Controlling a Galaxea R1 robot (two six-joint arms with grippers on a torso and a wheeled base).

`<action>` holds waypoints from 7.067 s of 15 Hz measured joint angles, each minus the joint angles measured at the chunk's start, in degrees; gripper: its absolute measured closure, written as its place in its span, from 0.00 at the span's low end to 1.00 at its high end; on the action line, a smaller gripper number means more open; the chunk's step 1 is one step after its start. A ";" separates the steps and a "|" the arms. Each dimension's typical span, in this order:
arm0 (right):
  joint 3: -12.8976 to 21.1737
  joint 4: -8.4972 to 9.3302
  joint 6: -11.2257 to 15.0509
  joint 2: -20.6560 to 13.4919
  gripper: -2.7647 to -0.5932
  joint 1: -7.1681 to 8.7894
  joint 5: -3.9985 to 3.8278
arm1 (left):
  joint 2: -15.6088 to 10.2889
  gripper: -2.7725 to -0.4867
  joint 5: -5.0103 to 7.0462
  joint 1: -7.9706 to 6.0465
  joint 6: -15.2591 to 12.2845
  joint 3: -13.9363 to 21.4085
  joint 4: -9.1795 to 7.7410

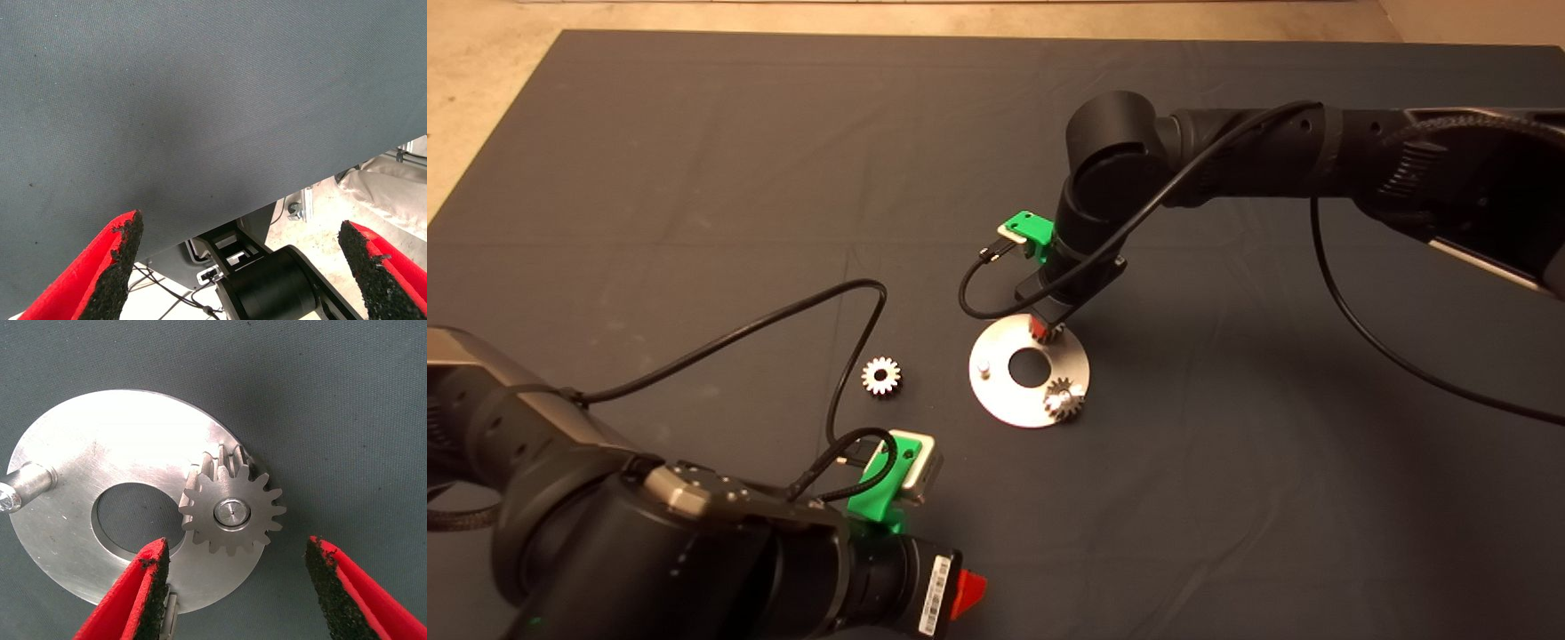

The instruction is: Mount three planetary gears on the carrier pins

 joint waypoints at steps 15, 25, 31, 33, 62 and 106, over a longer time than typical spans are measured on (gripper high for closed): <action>25.41 -0.09 8.16 -17.16 0.46 2.54 0.41 | -0.85 0.30 0.00 -0.13 0.01 0.00 0.00; 53.09 -15.25 14.69 -54.31 0.46 -8.24 -0.63 | -1.13 0.30 -0.02 -0.17 0.01 0.00 0.00; 54.86 -17.81 15.52 -53.85 0.46 -10.46 -0.29 | -1.29 0.30 0.00 -6.69 2.08 0.00 -0.04; 55.05 -17.86 15.49 -54.20 0.46 -10.59 -0.30 | -1.49 0.30 -0.09 -7.55 6.20 0.00 -0.06; 55.70 -17.92 8.74 -67.65 0.46 -10.78 3.93 | -10.62 0.30 -0.05 4.69 37.45 -8.93 29.52; 55.71 -17.92 7.04 -70.07 0.46 -10.78 4.97 | -6.38 0.54 -0.84 5.16 39.78 -21.17 29.68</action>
